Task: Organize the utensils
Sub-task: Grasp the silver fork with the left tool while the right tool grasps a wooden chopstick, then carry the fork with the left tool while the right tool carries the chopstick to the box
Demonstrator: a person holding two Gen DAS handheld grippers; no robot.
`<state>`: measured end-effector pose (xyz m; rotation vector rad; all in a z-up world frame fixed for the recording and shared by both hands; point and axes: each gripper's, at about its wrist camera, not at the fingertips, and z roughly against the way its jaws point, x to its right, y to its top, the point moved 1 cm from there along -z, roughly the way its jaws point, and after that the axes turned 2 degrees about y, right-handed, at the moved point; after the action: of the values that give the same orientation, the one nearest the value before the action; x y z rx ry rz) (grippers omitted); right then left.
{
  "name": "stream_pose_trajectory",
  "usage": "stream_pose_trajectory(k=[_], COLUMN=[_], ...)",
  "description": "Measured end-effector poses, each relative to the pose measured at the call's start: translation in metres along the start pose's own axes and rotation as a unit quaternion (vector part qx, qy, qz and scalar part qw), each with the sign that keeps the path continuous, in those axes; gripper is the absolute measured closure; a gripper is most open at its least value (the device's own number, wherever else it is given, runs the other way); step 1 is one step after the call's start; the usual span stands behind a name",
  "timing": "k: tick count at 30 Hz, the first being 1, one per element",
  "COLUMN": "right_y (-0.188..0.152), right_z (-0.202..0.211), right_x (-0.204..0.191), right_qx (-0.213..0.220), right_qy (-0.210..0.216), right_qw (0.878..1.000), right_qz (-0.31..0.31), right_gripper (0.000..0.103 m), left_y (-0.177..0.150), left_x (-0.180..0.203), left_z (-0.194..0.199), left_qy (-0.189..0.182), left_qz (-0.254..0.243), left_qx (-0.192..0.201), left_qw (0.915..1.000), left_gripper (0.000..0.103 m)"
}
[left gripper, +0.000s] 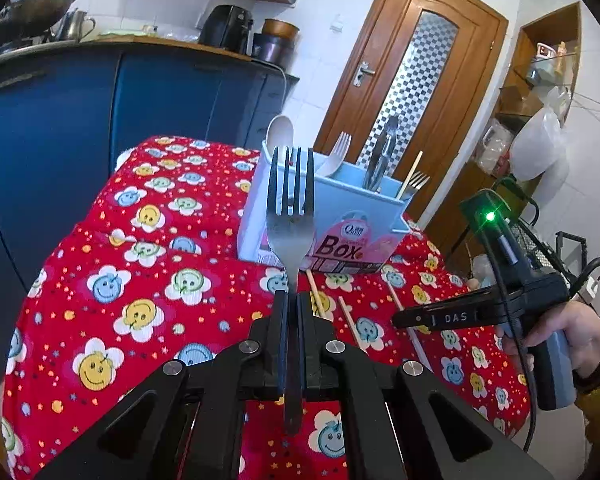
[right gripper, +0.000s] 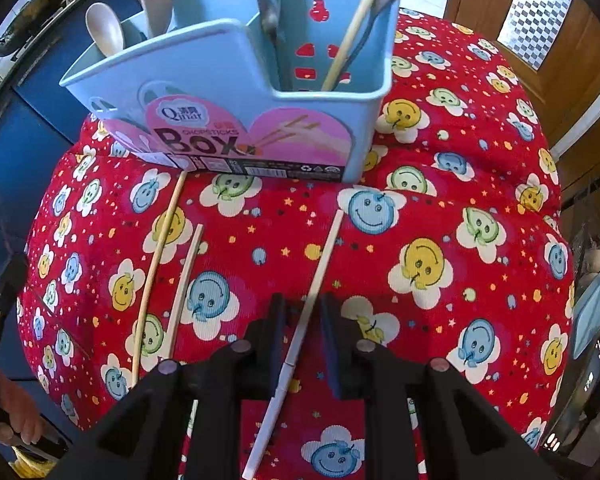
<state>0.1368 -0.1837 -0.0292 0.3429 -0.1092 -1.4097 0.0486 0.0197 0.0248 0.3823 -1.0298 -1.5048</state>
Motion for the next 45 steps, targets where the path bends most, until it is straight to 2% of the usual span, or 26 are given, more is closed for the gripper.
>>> stream_pose_trajectory(k=[7,12,17,26,34,40,45], right_y=[-0.013,-0.031,-0.051,-0.066,-0.068,-0.067,-0.063], right_z=[0.009,0.028,0.049,0.071,0.081,0.089,0.097], right_x=[0.008,0.009,0.009,0.012,0.017,0.024,0.025], right_qx=[0.024,0.077,0.134,0.222,0.272,0.304,0.332], right_qy=[0.042,0.096,0.141,0.152,0.151,0.155,0.149], right_qw=[0.998,0.991,0.978,0.961,0.949,0.939,0.931], right_qz=[-0.039,-0.055,-0.071,-0.066,-0.045,-0.044,-0.036], right_gripper=[0.097,0.097,0.097,0.097,0.097,0.097,0.097], left_y=[0.008,0.018,0.034,0.074,0.115,0.137,0.138], left_x=[0.005,0.014,0.020,0.032,0.047,0.053,0.049], left_z=[0.001,0.001,0.005,0.007,0.002,-0.009,-0.027], left_qy=[-0.009,-0.011,0.001,0.024,0.056,0.068,0.073], left_qz=[-0.011,-0.028,-0.037,-0.045,-0.055,-0.053,-0.049], left_qx=[0.017,0.027,0.055,0.101,0.155,0.173,0.179], left_qw=[0.9998,0.9992,0.9978,0.9935,0.9847,0.9811,0.9800], left_gripper=[0.099,0.099,0.099,0.099,0.099,0.099,0.099])
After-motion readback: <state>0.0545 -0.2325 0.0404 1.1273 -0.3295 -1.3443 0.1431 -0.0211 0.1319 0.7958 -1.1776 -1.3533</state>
